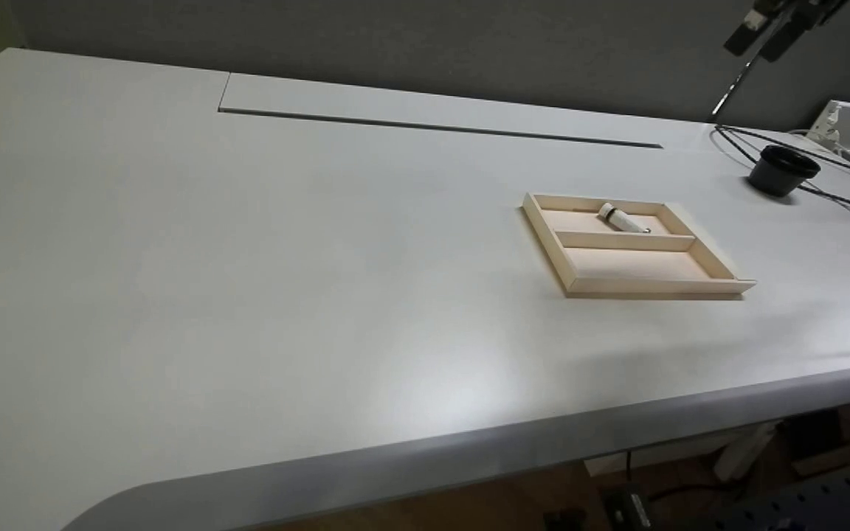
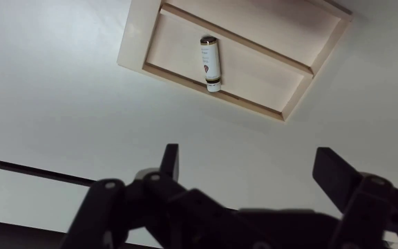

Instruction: Remove the object from the tray and put it on the table

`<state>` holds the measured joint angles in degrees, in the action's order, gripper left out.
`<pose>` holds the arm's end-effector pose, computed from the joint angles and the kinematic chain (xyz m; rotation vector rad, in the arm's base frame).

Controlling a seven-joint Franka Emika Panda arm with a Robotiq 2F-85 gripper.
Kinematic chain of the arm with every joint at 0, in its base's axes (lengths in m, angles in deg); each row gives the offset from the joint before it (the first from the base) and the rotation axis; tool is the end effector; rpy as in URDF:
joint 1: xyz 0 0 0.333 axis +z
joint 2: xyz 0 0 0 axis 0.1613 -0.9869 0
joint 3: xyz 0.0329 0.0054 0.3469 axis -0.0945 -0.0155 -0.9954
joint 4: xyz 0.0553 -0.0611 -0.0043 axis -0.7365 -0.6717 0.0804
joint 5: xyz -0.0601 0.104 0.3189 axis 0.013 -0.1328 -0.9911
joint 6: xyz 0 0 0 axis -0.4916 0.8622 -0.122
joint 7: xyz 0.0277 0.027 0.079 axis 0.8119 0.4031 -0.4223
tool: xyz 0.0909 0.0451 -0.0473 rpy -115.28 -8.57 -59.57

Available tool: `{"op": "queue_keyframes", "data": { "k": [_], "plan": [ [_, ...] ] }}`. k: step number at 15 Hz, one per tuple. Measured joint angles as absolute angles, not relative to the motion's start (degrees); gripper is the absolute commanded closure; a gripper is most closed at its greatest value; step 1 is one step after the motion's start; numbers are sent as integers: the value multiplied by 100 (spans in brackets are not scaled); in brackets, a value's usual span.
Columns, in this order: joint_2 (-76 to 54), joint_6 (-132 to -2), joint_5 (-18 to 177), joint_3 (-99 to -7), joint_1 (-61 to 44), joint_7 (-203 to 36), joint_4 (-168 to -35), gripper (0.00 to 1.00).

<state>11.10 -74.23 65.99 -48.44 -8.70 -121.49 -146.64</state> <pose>0.4512 -0.0649 0.4334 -3.0171 -0.4547 -0.3306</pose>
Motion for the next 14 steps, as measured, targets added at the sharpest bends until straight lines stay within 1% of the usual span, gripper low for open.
{"op": "queue_keyframes", "data": {
  "k": [2, 7, 9, 10, 11, 13, 14],
  "plan": [
    [774, -7445, 6610, -4913, -908, -12149, -14729, 0],
    [728, -7446, 6609, -4983, -950, -12149, -14729, 0],
    [559, -7744, 6668, -5043, -984, -12051, -14745, 0],
    [-354, -8510, 6699, -5057, -1066, -11735, -14636, 0],
    [-817, -8854, 6773, -5074, -1128, -11450, -14529, 0],
    [-1796, -9117, 7036, -5114, -1226, -11020, -14201, 0],
    [-2851, -9213, 7148, -5312, -1272, -10818, -13536, 0]
  ]
}}
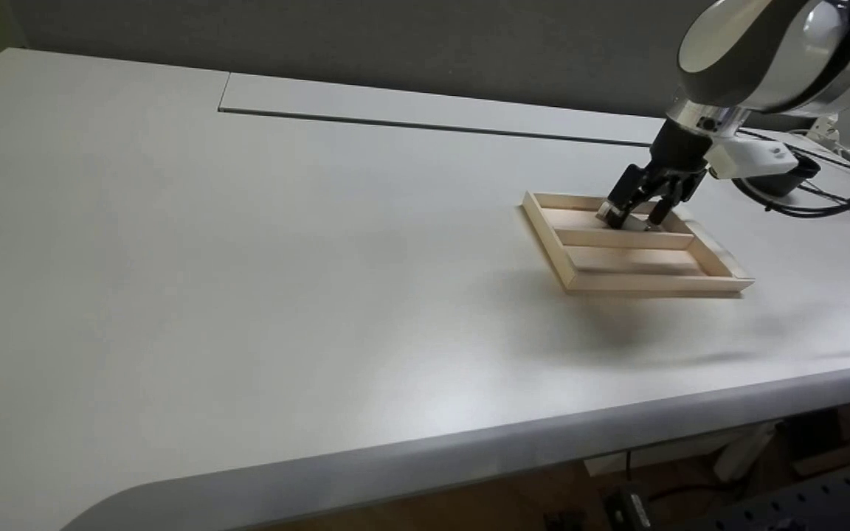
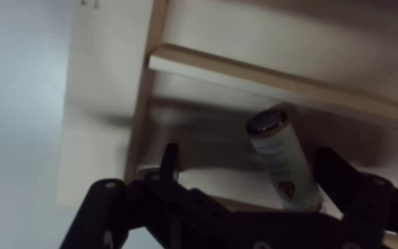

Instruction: Remove the object from the tray and put it on the table

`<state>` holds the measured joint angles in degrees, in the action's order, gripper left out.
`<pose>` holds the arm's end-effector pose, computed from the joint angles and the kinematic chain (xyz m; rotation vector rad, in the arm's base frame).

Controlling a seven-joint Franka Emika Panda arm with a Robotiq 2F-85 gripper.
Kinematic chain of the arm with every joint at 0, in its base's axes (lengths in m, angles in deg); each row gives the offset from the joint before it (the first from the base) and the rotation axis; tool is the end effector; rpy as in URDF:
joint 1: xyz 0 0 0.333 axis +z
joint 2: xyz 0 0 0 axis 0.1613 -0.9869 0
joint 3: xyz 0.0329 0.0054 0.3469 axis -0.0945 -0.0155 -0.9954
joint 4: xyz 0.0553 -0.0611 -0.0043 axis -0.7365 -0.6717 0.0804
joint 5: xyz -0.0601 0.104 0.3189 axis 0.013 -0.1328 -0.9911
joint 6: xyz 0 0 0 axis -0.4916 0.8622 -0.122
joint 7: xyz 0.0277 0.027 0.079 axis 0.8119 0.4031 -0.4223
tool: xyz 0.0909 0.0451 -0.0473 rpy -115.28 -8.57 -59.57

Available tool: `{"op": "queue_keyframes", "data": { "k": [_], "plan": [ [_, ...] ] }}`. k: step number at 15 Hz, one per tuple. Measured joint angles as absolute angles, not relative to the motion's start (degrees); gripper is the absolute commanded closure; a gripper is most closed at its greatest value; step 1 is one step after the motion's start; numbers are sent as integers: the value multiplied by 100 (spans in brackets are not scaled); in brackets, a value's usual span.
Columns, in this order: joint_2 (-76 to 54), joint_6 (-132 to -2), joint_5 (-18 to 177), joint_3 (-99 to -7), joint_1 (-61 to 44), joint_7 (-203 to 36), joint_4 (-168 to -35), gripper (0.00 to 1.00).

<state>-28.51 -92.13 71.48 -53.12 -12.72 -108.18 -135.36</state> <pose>0.5355 -0.0729 0.1811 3.1276 0.2224 -0.0024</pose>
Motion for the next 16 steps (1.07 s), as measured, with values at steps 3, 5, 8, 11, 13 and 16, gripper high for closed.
{"op": "queue_keyframes", "data": {
  "k": [3, 5, 8, 11, 13, 16],
  "plan": [
    [-3316, -9086, 7403, -5543, -1275, -10673, -12914, 28],
    [-3324, -9058, 7473, -5663, -1281, -10672, -12749, 43],
    [-3318, -9057, 7483, -5780, -1306, -10674, -12619, 81],
    [-3215, -8890, 7484, -5971, -1401, -10694, -12574, 96],
    [-2885, -8414, 7479, -6130, -1483, -10716, -12588, 93],
    [-2235, -7576, 7468, -6198, -1525, -10753, -12607, 93]
  ]
}}
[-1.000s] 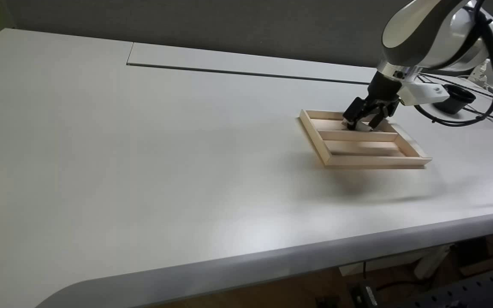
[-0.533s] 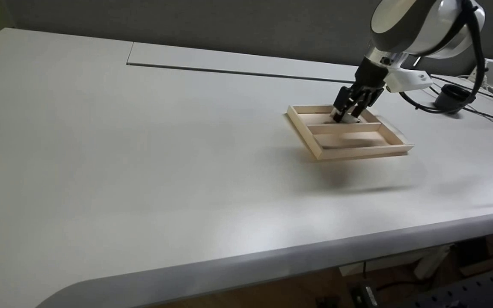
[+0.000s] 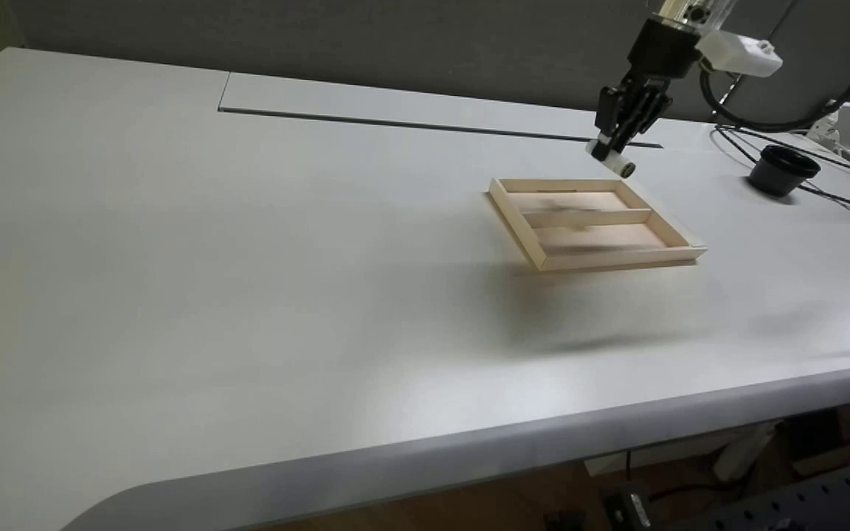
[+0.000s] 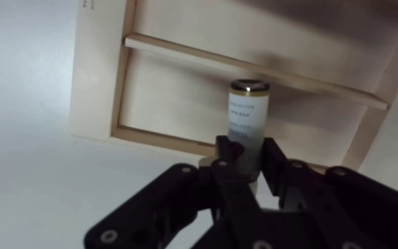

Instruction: Remove the object from the tray and put it on the table

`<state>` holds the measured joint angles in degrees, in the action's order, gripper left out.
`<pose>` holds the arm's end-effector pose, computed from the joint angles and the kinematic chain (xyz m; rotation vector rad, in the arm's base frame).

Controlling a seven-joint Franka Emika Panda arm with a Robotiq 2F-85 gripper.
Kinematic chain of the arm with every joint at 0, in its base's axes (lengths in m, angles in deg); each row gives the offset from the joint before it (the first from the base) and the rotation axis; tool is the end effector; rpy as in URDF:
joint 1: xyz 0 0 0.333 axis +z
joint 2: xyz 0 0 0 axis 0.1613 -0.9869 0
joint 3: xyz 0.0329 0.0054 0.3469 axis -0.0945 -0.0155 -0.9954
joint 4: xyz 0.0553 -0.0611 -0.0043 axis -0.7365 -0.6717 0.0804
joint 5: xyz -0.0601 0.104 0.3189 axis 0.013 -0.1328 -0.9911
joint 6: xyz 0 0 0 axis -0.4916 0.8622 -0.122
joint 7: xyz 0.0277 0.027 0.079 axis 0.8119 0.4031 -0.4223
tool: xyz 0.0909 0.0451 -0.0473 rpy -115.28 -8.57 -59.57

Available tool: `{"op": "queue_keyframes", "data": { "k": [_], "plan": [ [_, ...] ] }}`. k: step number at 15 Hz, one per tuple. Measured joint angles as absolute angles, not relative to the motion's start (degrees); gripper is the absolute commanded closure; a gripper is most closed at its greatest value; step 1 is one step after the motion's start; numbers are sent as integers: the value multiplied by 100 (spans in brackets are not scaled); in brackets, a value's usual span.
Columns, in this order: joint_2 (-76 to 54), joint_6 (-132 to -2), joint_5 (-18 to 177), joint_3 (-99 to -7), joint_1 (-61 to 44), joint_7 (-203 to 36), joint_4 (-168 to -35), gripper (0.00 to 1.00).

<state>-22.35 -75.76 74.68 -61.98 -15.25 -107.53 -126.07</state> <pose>0.5796 -0.0137 0.2674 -3.0472 -0.4253 0.0098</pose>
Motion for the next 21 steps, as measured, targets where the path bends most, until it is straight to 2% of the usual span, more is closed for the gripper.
{"op": "queue_keyframes", "data": {
  "k": [3, 6, 8, 15, 16, 17, 19, 21],
  "plan": [
    [-2051, -7520, 7285, -6061, -1602, -10701, -12423, 93],
    [-2392, -7763, 7008, -5833, -1835, -10594, -11914, 93],
    [-3490, -7497, 6984, -5610, -1976, -10179, -10634, 93],
    [-4107, -7079, 6982, -5500, -2190, -10004, -10267, 93],
    [-4236, -7054, 6984, -5498, -2282, -10004, -10263, 48],
    [-4276, -6981, 6984, -5489, -2317, -10004, -10263, 48],
    [-4245, -6996, 6984, -5490, -2354, -10010, -10275, 35],
    [-4117, -7013, 6984, -5491, -2356, -10011, -10314, 17]
  ]
}}
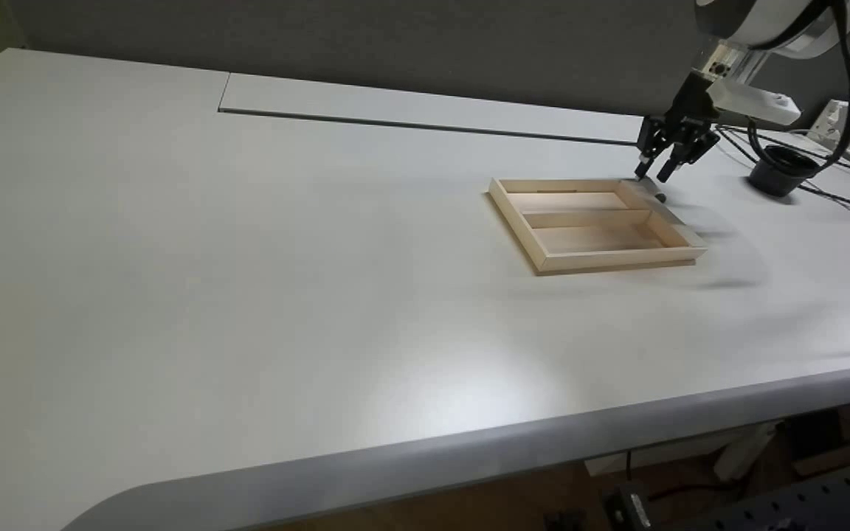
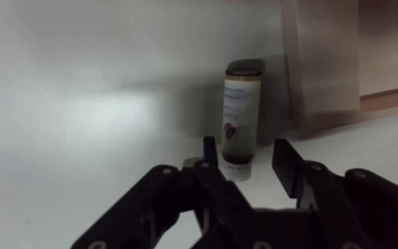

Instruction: Remove the object from the tray and put it on the table

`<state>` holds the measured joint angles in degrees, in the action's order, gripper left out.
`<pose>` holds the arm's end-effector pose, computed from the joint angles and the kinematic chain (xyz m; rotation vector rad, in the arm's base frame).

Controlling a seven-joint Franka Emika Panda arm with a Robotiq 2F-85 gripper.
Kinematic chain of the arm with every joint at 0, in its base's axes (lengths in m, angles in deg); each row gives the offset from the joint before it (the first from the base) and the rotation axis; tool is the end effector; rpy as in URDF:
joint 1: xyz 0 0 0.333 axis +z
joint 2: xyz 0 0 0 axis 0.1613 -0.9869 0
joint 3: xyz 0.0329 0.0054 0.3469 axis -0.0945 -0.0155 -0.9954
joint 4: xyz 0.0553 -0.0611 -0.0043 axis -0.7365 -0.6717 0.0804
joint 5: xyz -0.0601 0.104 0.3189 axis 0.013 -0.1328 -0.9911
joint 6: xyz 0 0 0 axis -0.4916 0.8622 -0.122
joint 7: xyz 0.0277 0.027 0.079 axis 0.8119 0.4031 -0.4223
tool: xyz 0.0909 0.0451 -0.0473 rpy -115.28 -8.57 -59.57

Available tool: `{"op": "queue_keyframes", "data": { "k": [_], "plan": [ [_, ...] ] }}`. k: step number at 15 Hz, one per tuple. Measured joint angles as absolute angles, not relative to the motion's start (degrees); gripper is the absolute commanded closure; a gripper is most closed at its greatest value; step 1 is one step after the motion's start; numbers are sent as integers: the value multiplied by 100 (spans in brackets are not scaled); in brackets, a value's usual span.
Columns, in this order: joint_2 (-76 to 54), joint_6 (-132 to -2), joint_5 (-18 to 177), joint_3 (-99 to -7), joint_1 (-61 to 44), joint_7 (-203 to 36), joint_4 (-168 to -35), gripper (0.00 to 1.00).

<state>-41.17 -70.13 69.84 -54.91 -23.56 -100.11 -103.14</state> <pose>0.6406 -0.1833 0.1931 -3.0693 0.2492 0.0460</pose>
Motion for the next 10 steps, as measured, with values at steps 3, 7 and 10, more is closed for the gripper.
{"op": "queue_keyframes", "data": {
  "k": [3, 7, 10],
  "plan": [
    [-3652, -7028, 6984, -5500, -2340, -10011, -10557, 1],
    [-3295, -6919, 6988, -5563, -2319, -10089, -10905, 0],
    [-2955, -6789, 6992, -5634, -2268, -10212, -11296, 0]
  ]
}}
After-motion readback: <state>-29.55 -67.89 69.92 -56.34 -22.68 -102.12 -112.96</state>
